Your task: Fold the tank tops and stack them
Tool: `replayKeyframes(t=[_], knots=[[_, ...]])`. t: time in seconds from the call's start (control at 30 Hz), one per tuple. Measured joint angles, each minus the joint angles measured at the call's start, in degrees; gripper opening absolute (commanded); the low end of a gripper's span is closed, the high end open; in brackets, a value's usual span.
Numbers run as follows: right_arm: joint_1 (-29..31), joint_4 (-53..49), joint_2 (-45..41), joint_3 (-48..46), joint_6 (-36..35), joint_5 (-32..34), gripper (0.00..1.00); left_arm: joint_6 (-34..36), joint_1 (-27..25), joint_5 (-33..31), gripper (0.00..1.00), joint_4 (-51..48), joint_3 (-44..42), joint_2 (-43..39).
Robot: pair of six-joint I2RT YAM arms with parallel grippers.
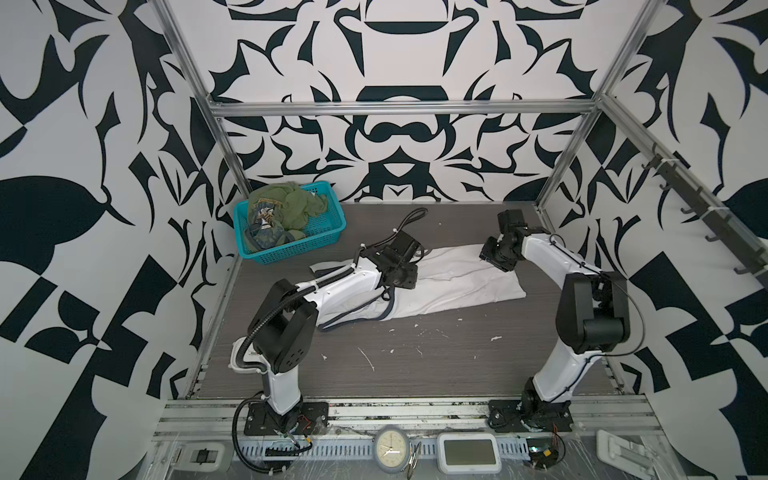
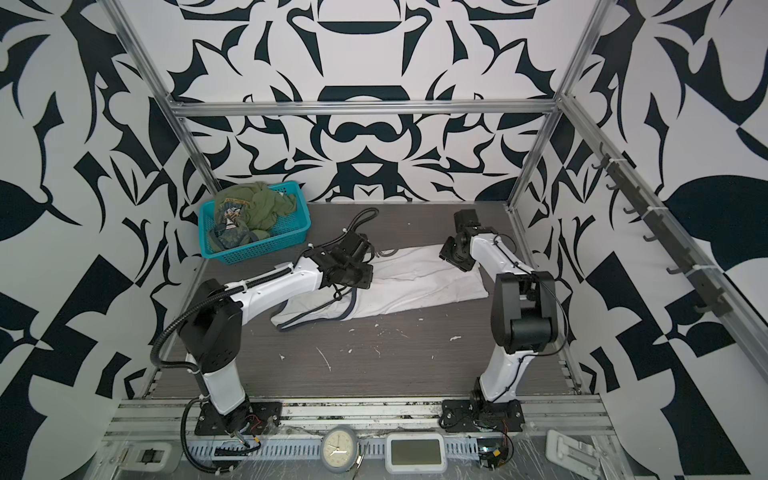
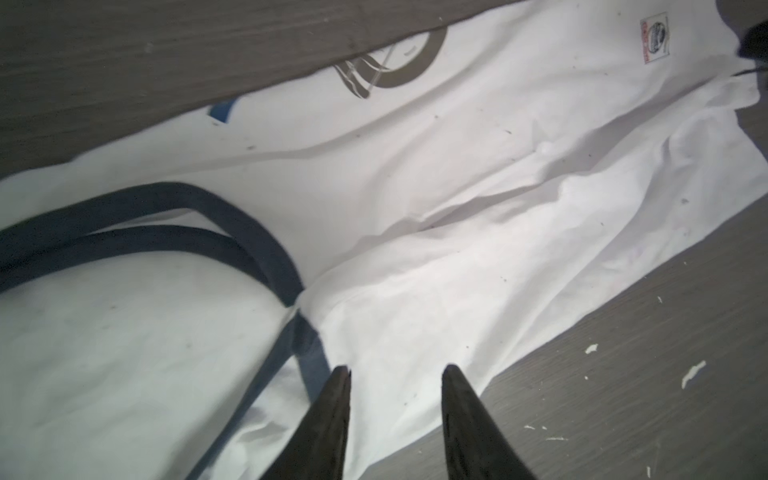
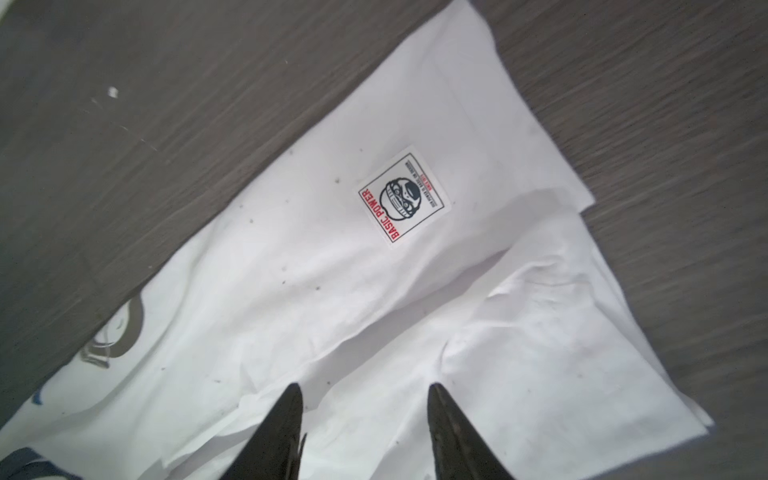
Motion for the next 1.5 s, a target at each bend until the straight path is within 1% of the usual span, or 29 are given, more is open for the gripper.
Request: replayKeyframes(t=[0.03, 0.17, 0.33, 0.43, 0.57, 0.63, 0.7, 0.83, 0.93, 1.0, 1.1, 1.2, 1.3, 1.4, 1.5], knots=[[-0.2, -0.1, 1.2, 0.2, -0.2, 0.0, 0.51, -0.1, 0.0, 0.4, 0.38, 0.5, 0.0, 1.0], [-1.5, -0.9, 6.2, 2.2, -1.2, 1.0, 0.49, -1.0, 0.8, 0.6, 0.31, 1.3, 0.1, 5.8], [-5.1, -1.3, 8.0, 2.9, -1.2, 2.7, 0.45, -3.0, 3.7, -0.3, 0.27, 1.5, 0.1, 9.7], [-8.3, -1.7, 8.4, 2.9, -0.9, 3.7, 0.41, -4.0, 5.7, -0.7, 0.26, 1.7, 0.1, 10.3], [-11.1, -1.7, 8.4, 2.4, -0.2, 4.2, 0.30, -4.8, 6.8, -1.0, 0.26, 2.7, -0.4, 10.3], [-11.6, -1.7, 8.4, 2.0, 0.2, 4.2, 0.29, -4.8, 7.0, -0.9, 0.29, 3.0, -0.6, 10.3], [-11.4, -1.7, 8.3, 1.7, 0.3, 4.3, 0.29, -4.7, 6.9, -0.7, 0.33, 3.2, -0.6, 10.3], [-10.2, -1.9, 5.7, 0.1, 0.2, 5.4, 0.35, -4.1, 6.3, -0.1, 0.45, 3.0, -1.0, 9.4], [-7.8, -2.2, 0.4, -1.2, -0.6, 6.2, 0.40, -4.2, 5.9, 0.1, 0.53, 1.8, -1.9, 6.4], [-4.5, -2.1, -3.9, -1.6, -1.4, 6.2, 0.43, -4.6, 5.9, 0.0, 0.57, 1.1, -3.7, 2.1], [1.4, -1.2, -7.3, -1.6, -2.5, 4.8, 0.44, -6.1, 5.8, -1.6, 0.58, 0.1, -7.2, -6.4], [6.6, 0.1, -6.9, -2.0, -3.1, 1.6, 0.45, -8.9, 6.6, -4.7, 0.56, -1.7, -12.2, -15.4], [9.3, 1.0, -4.9, -4.0, -3.3, -1.2, 0.44, -12.6, 10.0, -8.2, 0.54, -4.7, -18.9, -22.4], [9.2, 1.1, -3.0, -6.1, -3.3, -2.2, 0.44, -16.3, 15.0, -11.5, 0.53, -9.7, -25.6, -27.6], [8.8, 1.0, -2.3, -7.5, -3.5, -2.4, 0.44, -20.0, 18.4, -14.8, 0.52, -15.4, -29.4, -30.4]])
